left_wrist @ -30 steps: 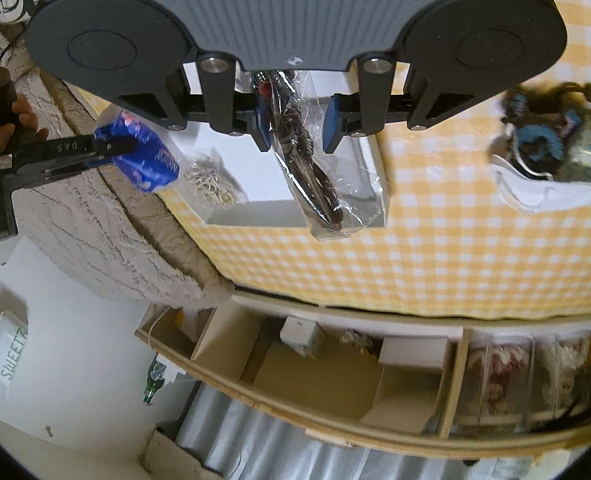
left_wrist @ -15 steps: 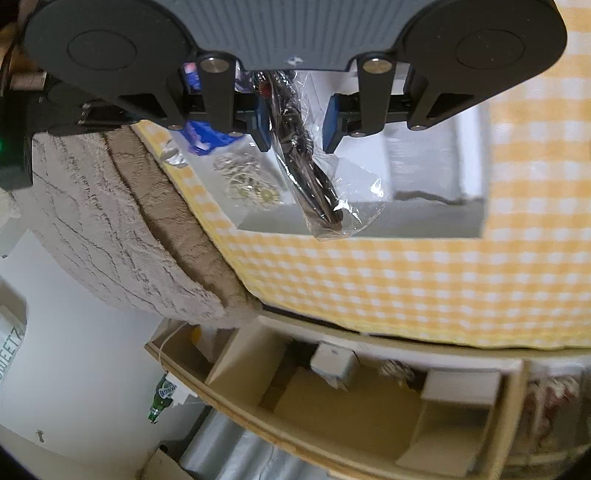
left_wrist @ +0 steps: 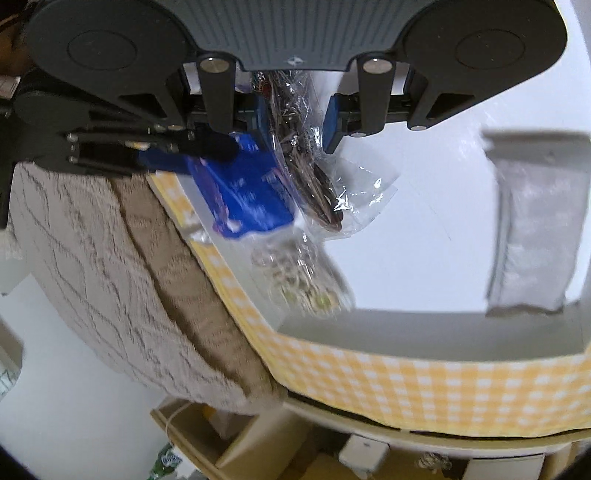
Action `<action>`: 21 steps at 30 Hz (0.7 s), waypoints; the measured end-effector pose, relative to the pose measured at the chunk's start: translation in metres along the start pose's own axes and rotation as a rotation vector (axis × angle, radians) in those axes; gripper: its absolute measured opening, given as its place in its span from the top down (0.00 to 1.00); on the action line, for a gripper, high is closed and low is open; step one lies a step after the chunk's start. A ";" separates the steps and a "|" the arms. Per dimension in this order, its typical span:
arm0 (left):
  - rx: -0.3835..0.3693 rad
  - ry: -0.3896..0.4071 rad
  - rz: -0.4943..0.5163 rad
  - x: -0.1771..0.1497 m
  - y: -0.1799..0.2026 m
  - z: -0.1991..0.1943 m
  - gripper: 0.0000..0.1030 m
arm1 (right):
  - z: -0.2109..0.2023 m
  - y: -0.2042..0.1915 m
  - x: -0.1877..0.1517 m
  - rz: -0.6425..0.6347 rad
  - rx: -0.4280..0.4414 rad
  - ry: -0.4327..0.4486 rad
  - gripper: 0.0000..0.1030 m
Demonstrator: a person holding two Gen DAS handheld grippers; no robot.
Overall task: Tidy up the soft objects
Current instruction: 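Carry the tissue pack and wrapped item into the white tray and release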
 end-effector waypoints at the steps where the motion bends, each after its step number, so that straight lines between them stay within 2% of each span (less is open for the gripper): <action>1: 0.007 0.004 0.001 -0.001 0.001 0.001 0.69 | 0.000 0.000 0.000 0.002 0.004 0.002 0.69; 8: 0.055 0.022 0.027 -0.001 0.000 0.006 0.69 | -0.010 0.002 0.000 0.052 0.024 0.018 0.58; 14: 0.046 0.013 -0.011 -0.003 0.004 0.014 0.68 | -0.029 0.006 0.002 0.096 0.024 0.050 0.55; 18: 0.061 0.017 0.013 -0.003 0.007 0.012 0.61 | -0.034 0.010 0.000 0.107 0.016 0.057 0.55; 21: 0.064 0.025 -0.002 0.000 0.002 0.004 0.48 | -0.037 0.010 -0.003 0.103 0.012 0.051 0.55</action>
Point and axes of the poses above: each gripper's, at about its wrist camera, not at the fingertips, and z roughly the way its jaws point, y to its right, x to its top, the point moved 8 cm from there along z, roughly the way its jaws point, and after that the axes turned 3 degrees about y, right-handed, at the moved point
